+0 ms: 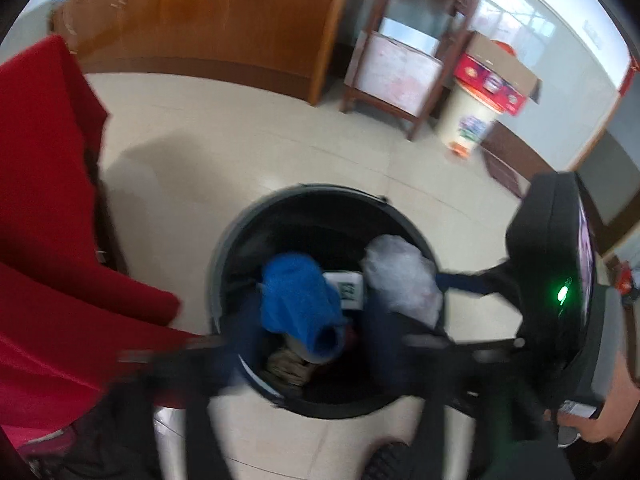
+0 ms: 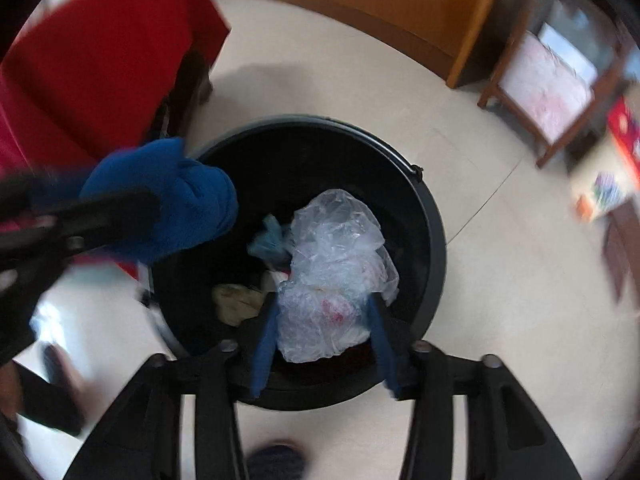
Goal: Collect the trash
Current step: 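Open both grippers to drop the bag and towel into the bin, then move both tools back toward the table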
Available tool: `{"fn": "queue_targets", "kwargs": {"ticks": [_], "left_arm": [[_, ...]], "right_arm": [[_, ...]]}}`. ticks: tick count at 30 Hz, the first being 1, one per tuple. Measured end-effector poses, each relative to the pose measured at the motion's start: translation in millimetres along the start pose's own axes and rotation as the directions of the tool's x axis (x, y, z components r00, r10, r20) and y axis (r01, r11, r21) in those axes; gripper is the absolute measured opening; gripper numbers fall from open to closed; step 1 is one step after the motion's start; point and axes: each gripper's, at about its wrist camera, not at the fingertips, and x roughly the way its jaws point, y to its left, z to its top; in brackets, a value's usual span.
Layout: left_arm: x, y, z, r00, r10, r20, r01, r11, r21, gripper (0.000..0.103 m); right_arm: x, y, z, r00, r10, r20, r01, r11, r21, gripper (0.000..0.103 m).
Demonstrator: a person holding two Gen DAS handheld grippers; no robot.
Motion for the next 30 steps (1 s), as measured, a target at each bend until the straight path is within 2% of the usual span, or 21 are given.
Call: {"fn": "queue_targets", "kwargs": {"ticks": [2, 5, 8, 13, 22, 27, 30], "left_arm": [[-7, 6, -2, 0.999, 0.035, 0.035, -0.035, 0.999, -0.003, 0.084], [-11, 13, -4, 0.996, 0.077, 0.043, -0.076, 0.997, -0.015, 0.092], [-15, 17, -6, 0.993, 0.102, 0.055, -0.101, 0.995, -0.019, 0.1], [-25, 19, -10, 0.991, 0.117, 0.06, -0.117, 0.993, -0.006, 0.102], [-45, 23, -14, 0.987, 0.14, 0.084, -0.141, 0.99, -0.002, 0.103], [-60, 27, -20, 0.982, 0.158, 0.1, -0.159, 0.987, 0.0, 0.103], [-71, 31, -25, 0.974, 0.192, 0.119, -0.194, 0.981, -0.002, 0.103]], "right_arm": [[-2, 2, -2, 0.998, -0.039, 0.04, 0.04, 0.999, -0.031, 0.102], [0, 2, -3, 0.994, -0.105, 0.034, 0.107, 0.993, -0.059, 0.103], [-5, -2, -5, 0.992, -0.122, 0.046, 0.123, 0.992, -0.032, 0.103], [-16, -13, -3, 0.988, -0.139, 0.06, 0.136, 0.989, 0.048, 0.103], [-41, -15, -5, 0.99, -0.107, 0.092, 0.09, 0.981, 0.172, 0.103], [-58, -12, -11, 0.987, -0.113, 0.114, 0.088, 0.975, 0.203, 0.103], [-70, -6, -15, 0.985, -0.112, 0.132, 0.083, 0.974, 0.209, 0.103]]}}
